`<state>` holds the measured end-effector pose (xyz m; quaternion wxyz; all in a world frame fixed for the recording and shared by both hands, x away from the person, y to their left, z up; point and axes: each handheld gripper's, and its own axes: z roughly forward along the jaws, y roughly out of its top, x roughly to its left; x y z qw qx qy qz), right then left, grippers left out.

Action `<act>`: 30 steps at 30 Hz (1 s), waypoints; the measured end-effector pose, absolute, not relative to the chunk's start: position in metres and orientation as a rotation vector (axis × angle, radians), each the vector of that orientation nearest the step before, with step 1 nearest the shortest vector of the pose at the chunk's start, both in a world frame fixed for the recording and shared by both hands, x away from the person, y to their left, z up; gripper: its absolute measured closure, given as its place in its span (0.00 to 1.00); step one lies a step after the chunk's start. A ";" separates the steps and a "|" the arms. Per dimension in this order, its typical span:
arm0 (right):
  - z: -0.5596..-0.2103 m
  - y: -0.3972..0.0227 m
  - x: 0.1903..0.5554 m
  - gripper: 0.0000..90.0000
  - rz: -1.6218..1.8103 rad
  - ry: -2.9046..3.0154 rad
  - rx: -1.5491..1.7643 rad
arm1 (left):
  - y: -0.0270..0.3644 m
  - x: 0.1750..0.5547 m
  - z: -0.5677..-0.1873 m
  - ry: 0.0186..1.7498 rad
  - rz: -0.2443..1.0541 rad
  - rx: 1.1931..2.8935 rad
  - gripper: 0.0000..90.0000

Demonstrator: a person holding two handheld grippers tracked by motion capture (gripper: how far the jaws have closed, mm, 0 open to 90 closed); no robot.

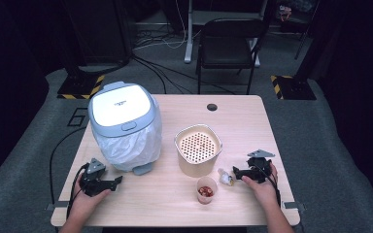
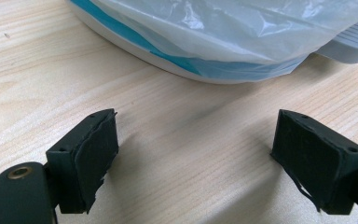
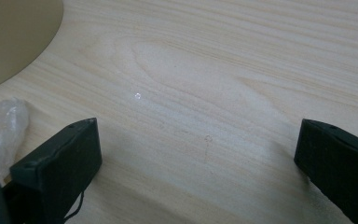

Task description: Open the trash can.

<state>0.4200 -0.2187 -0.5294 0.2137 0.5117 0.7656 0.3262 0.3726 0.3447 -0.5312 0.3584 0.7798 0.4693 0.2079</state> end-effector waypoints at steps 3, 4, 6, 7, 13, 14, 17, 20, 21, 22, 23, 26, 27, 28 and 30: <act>-0.529 -0.219 0.420 0.00 0.906 2.127 1.418 | 0.345 0.373 -0.531 1.212 0.534 2.014 0.15; -0.529 -0.219 0.420 0.00 0.906 2.127 1.419 | 0.345 0.372 -0.531 1.214 0.535 2.013 0.15; -0.529 -0.219 0.420 0.00 0.906 2.127 1.418 | 0.345 0.372 -0.531 1.213 0.536 2.014 0.16; -0.529 -0.219 0.420 0.00 0.906 2.125 1.420 | 0.345 0.372 -0.531 1.209 0.536 2.022 0.16; -0.529 -0.219 0.420 0.00 0.906 2.129 1.417 | 0.344 0.370 -0.531 1.197 0.533 2.018 0.16; -0.529 -0.219 0.420 0.00 0.907 2.123 1.421 | 0.344 0.369 -0.531 1.196 0.530 2.022 0.17; -0.529 -0.219 0.420 0.00 0.906 2.128 1.418 | 0.344 0.369 -0.531 1.196 0.531 2.023 0.17; -0.529 -0.219 0.420 0.00 0.906 2.128 1.418 | 0.344 0.368 -0.531 1.193 0.538 2.018 0.20; -0.529 -0.219 0.420 0.00 0.906 2.121 1.422 | 0.346 0.366 -0.530 1.185 0.537 2.010 0.29; -0.529 -0.219 0.420 0.00 0.905 2.128 1.418 | 0.346 0.366 -0.530 1.188 0.537 1.994 0.35; -0.529 -0.219 0.420 0.00 0.905 2.128 1.418 | 0.346 0.366 -0.530 1.188 0.537 1.994 0.35; -0.529 -0.219 0.420 0.00 0.907 2.121 1.423 | 0.347 0.366 -0.528 1.204 0.497 1.970 0.36; -0.529 -0.219 0.420 0.00 0.904 2.126 1.418 | 0.347 0.365 -0.526 1.201 0.473 1.976 0.36; -0.529 -0.219 0.420 0.00 0.906 2.127 1.418 | 0.346 0.363 -0.524 1.206 0.463 1.967 0.37; -0.529 -0.219 0.420 0.00 0.907 2.123 1.422 | 0.345 0.359 -0.521 1.203 0.447 1.959 0.39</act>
